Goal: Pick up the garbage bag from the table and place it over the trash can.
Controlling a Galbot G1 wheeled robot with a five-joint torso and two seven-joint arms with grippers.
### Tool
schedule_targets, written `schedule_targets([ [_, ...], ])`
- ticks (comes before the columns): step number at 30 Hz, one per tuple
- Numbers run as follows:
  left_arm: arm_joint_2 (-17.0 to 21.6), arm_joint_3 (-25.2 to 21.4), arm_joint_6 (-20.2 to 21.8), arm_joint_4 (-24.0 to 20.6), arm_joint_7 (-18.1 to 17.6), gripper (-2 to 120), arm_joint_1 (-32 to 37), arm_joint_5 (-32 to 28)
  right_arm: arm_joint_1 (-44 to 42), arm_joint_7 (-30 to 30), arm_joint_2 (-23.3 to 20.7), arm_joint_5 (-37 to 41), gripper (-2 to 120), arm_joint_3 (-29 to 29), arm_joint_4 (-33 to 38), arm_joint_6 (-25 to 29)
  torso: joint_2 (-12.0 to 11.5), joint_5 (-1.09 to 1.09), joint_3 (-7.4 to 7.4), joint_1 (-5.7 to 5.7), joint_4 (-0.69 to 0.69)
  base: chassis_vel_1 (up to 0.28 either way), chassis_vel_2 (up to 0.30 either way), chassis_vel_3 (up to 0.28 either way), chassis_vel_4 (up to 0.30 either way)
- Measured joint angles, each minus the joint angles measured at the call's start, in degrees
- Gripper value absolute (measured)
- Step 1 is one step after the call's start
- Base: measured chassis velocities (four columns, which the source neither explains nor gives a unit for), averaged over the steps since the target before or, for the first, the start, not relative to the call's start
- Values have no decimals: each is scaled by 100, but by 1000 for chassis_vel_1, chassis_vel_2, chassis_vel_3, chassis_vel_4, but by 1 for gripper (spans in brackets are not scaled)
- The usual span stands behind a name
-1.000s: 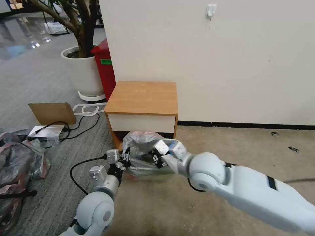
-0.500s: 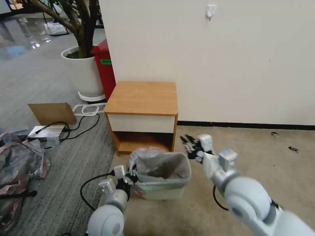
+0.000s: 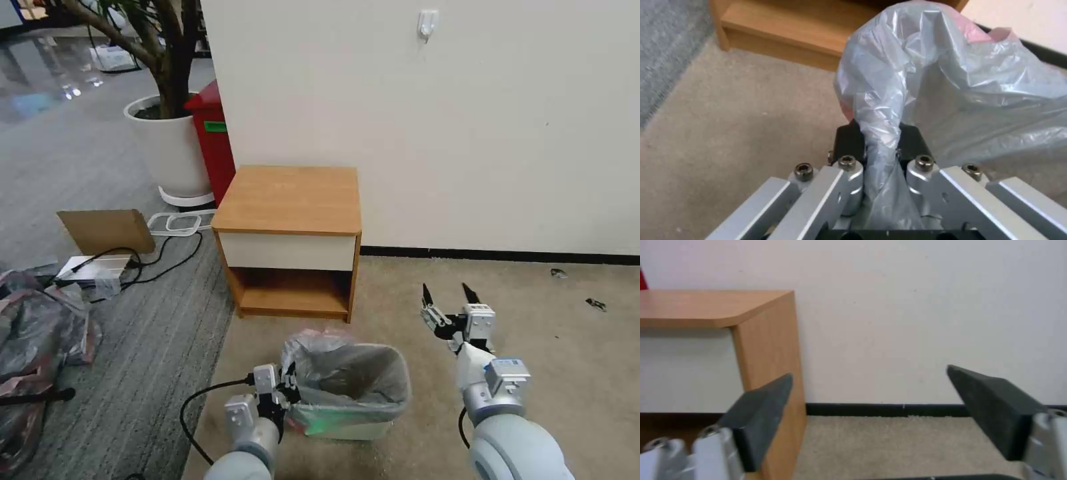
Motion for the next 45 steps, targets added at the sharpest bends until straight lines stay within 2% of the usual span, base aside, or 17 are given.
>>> schedule_targets([
  [2,-1,-2,-23,18,13,13,7,103,11,3,3,17,96,16,-14,5,0,0,0,0,0,0,0,0,0],
  [4,0,-24,-61,41,29,23,30,222,23,5,3,76,100,27,-28,7,0,0,0,0,0,0,0,0,0],
  [7,6,-55,-77,42,37,31,52,262,31,5,-1,128,100,18,-53,7,0,0,0,0,0,0,0,0,0],
  [11,19,-150,-143,42,113,50,127,550,27,6,28,207,100,-26,-85,33,-1,0,0,0,0,0,0,0,0],
  [12,19,-150,-143,42,113,50,127,550,27,6,28,207,100,-26,-85,33,-1,0,0,0,0,0,0,0,0],
  [16,89,-394,-358,-37,375,68,291,954,-58,4,8,364,100,-90,-60,167,-1,0,0,0,0,0,0,0,0],
  [17,89,-394,-358,-37,375,68,291,954,-58,4,8,364,100,-90,-60,167,-1,0,0,0,0,0,0,0,0],
  [20,222,-765,-821,-241,689,81,455,1044,-164,-6,-78,481,100,-176,-59,412,-1,-1,0,0,0,0,0,0,0],
  [21,222,-765,-821,-241,689,81,455,1044,-164,-6,-78,481,100,-176,-59,412,-1,-1,0,0,0,0,0,0,0],
  [24,449,-1460,-1206,-607,1073,97,674,1053,-371,-161,1,509,100,-215,-94,716,-1,0,0,0,0,0,0,0,0],
  [25,449,-1460,-1206,-607,1073,97,674,1053,-371,-161,1,509,100,-215,-94,716,-1,0,0,0,0,0,0,0,0],
  [31,781,-2280,-1272,-1138,1307,100,1080,1061,-592,-312,49,505,100,-149,-120,941,-1,-2,0,0,-2,0,0,0,0],
  [33,743,-2679,-1263,-1354,1533,100,1469,1338,-697,-423,48,505,100,-75,-80,1007,-1,0,0,0,0,0,0,0,0],
  [34,743,-2679,-1263,-1354,1533,100,1469,1338,-697,-423,48,505,100,-75,-80,1007,-1,0,0,0,0,0,0,0,0],
  [36,619,-3034,-1259,-1589,1816,100,1929,1713,-800,-501,57,503,100,14,-38,1071,-1,0,0,0,1,0,0,0,0],
  [39,429,-3237,-1252,-1840,1978,100,2348,2047,-960,-583,118,496,100,147,29,1152,-1,1,0,0,2,0,0,0,0],
  [45,258,-3231,-1233,-2037,2012,100,2528,2284,-1220,-640,239,437,100,300,120,1270,-1,0,0,0,-1,0,0,0,0],
])
